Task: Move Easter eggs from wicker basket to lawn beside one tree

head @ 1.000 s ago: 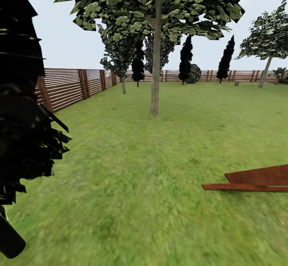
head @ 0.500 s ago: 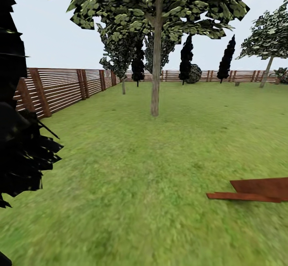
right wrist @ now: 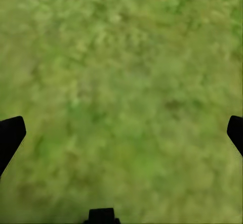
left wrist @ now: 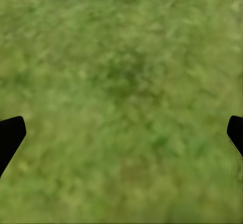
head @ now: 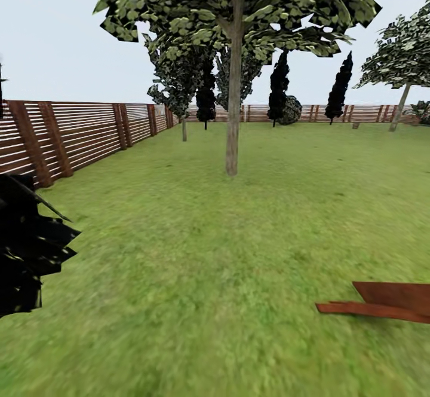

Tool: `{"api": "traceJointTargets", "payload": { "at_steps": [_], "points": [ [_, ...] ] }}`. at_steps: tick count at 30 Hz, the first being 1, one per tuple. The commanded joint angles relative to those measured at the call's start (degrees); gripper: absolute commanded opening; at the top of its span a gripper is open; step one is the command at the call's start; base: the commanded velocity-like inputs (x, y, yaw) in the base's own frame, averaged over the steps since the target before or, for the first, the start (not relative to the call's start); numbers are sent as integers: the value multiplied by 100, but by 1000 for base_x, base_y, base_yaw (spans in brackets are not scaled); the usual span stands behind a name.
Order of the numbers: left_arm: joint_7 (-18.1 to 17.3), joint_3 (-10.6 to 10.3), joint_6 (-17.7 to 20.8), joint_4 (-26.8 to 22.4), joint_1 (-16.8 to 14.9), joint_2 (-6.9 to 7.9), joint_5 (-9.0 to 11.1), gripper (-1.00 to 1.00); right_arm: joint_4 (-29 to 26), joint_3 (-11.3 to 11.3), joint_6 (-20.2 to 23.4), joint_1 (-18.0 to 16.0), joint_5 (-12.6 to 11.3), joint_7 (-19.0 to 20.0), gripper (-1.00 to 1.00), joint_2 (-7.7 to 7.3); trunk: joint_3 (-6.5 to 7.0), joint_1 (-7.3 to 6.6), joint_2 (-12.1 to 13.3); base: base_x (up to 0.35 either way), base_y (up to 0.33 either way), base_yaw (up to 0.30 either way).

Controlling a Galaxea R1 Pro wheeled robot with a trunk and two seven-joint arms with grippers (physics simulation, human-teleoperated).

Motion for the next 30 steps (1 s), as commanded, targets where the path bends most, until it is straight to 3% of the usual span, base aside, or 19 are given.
{"api": "traceJointTargets", "payload": {
  "at_steps": [1,16,30],
  "points": [
    [2,8,-10,-4,0,-1,-8,100,4,0,-16,-2,5,-13,100,0,-5,3,-2,333,0,0],
    [2,8,-10,-4,0,-1,-10,100,3,19,-21,-4,14,-11,100,9,-3,3,-2,333,0,-3],
    [2,8,-12,-4,0,-1,-8,100,4,25,-19,-3,22,-5,100,18,63,3,-2,333,0,-128]
  ]
}}
